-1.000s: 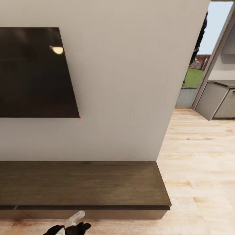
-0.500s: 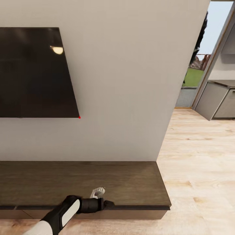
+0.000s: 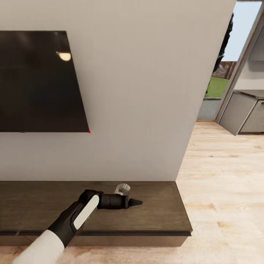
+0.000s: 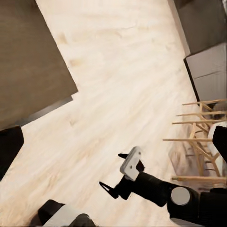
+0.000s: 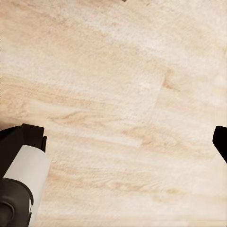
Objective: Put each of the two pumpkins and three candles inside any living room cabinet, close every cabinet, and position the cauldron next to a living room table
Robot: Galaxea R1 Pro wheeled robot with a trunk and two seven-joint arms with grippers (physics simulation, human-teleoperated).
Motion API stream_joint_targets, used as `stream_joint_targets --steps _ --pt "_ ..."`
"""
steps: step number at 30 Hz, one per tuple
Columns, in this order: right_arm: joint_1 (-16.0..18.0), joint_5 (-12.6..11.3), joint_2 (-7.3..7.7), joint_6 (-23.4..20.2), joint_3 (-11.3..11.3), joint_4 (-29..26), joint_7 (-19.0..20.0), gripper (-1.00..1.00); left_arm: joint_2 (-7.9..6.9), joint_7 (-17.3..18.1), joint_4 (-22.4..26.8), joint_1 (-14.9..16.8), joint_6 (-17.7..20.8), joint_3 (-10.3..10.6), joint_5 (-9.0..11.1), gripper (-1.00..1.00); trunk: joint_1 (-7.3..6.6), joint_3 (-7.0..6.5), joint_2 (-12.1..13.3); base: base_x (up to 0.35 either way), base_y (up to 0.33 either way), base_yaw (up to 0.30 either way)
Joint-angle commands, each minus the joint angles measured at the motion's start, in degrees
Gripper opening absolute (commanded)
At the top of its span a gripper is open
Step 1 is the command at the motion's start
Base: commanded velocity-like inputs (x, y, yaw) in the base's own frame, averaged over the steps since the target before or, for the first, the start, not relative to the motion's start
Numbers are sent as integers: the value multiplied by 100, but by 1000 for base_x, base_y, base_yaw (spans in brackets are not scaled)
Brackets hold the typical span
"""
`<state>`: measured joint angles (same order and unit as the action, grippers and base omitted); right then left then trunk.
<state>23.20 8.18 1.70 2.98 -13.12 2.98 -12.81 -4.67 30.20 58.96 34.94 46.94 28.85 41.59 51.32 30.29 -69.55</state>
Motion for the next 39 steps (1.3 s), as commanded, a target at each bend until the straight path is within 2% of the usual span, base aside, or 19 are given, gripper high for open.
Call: stream_joint_targets --steps 1,3,6,9,11,12,16,17,18,20,21,22,24,27,28,29,30,32,39 --pt "0 19 -1 0 -2 0 2 100 15 1 123 97 32 -28 -7 100 0 1 0 0 0 0" --pt "0 101 6 0 -4 -4 5 100 73 3 310 312 75 -96 8 100 0 1 0 0 0 0" --pt "0 231 4 10 -5 -5 11 100 236 2 415 604 95 -154 13 100 0 1 0 0 0 0" --pt "0 518 -36 22 -12 -4 12 100 349 -1 453 939 97 -180 15 100 0 1 0 0 0 0" --pt "-1 910 -153 20 -73 -3 4 100 376 -3 464 1087 82 -202 10 100 0 1 0 0 0 0" --pt "-1 1033 -195 18 -95 -2 -4 100 378 -4 467 1110 74 -218 11 100 0 1 0 0 0 0" --pt "-2 2164 -522 -43 -241 -6 -106 100 405 -16 429 1182 29 -524 15 100 0 1 0 0 0 0" --pt "-1 2286 -566 -48 -247 -6 -135 100 412 -21 424 1183 27 -550 13 100 0 1 0 0 0 0" --pt "-2 2505 -647 -56 -258 -10 -227 100 429 -28 419 1186 23 -590 11 100 0 1 0 0 0 0" --pt "-2 2821 -770 -64 -270 -14 -597 100 446 -36 439 1189 38 -644 13 100 0 1 0 0 0 0" --pt "-2 2927 -817 -66 -275 -15 -873 100 457 -38 449 1190 51 -660 17 100 0 1 0 0 0 0" --pt "-2 3079 -878 -65 -283 -15 -1327 100 471 -39 462 1190 66 -674 23 100 0 1 0 0 0 0" --pt "-3 3393 -927 -63 -291 -16 -1801 100 531 -40 472 1191 78 -679 29 100 0 1 0 0 0 0" --pt "-1 4154 -945 -67 -289 -16 -2123 100 618 -36 498 1191 85 -680 32 100 0 1 0 0 0 0" --pt "0 4516 -947 -68 -284 -16 -2196 100 634 -31 576 1191 86 -680 34 100 0 1 0 0 0 0" --pt "0 4750 -945 -69 -281 -16 -2266 100 649 -31 673 1191 86 -680 38 100 0 1 0 0 0 0" --pt "0 4872 -948 -69 -280 -16 -2343 100 677 -27 745 1191 83 -683 40 100 0 1 0 0 0 0" --pt "0 4934 -950 -70 -279 -16 -2414 100 708 -28 799 1191 77 -685 36 100 0 1 0 0 0 0" --pt "0 4998 -923 -70 -271 -16 -2497 100 726 -47 843 1178 61 -687 25 100 0 1 0 0 0 0"
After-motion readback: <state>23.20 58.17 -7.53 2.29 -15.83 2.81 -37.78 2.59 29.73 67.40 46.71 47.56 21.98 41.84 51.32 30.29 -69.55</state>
